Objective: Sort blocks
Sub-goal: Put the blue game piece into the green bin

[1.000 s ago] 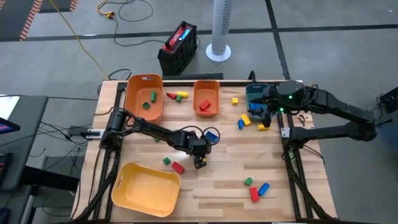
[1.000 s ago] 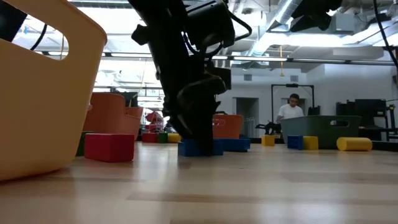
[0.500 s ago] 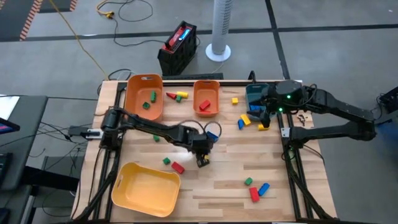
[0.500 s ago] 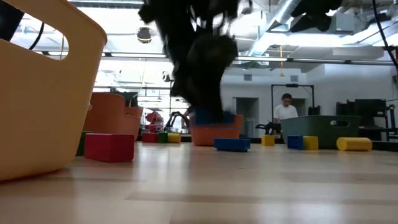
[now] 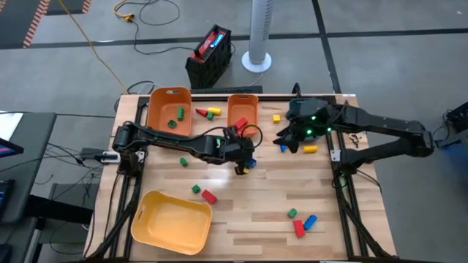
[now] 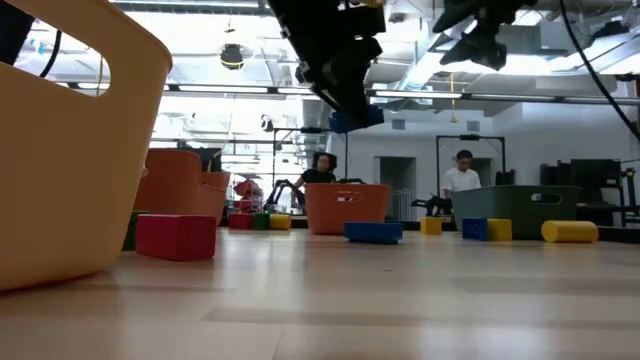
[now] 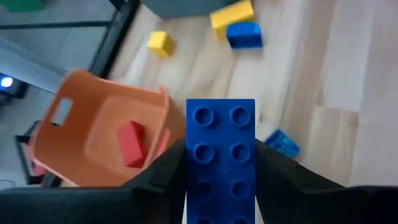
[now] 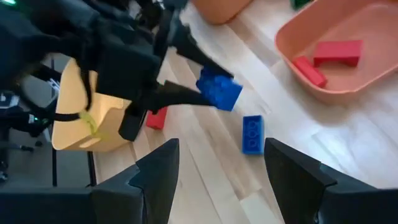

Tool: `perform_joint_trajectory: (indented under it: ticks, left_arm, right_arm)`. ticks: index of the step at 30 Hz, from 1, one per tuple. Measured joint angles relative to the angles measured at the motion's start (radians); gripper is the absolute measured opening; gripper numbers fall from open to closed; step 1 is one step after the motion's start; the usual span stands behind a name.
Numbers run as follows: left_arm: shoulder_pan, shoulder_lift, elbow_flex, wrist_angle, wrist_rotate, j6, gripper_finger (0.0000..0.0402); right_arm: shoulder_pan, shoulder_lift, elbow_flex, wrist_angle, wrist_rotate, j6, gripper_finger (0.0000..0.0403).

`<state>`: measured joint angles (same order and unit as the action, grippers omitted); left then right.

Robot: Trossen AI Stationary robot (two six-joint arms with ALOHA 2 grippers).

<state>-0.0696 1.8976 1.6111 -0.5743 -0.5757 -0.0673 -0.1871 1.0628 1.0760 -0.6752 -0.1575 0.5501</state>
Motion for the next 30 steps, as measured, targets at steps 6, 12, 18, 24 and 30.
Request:
perform_joint_trajectory:
  ticks: [6,12,18,24,30]
  left_arm:
    - [0.015,0.0,0.058,0.014,-0.062,0.036,0.0132]
    - [0.012,0.0,0.108,0.021,-0.103,0.081,0.0132]
    - [0.01,-0.001,0.111,0.128,-0.125,0.149,0.0132]
    - [0.01,-0.001,0.11,0.212,-0.126,0.22,0.0132]
    - [0.01,-0.001,0.11,0.252,-0.125,0.269,0.0132]
  right_arm:
    - [-0.001,0.071,-0.001,0.082,0.044,0.034,0.0248]
    - [-0.053,0.092,0.0,0.151,0.01,0.071,0.0249]
    - [-0.11,0.122,0.0,0.207,-0.122,0.087,0.0249]
    - [-0.119,0.128,0.0,0.225,-0.157,0.109,0.025]
    - [-0.123,0.134,0.0,0.244,-0.173,0.116,0.0249]
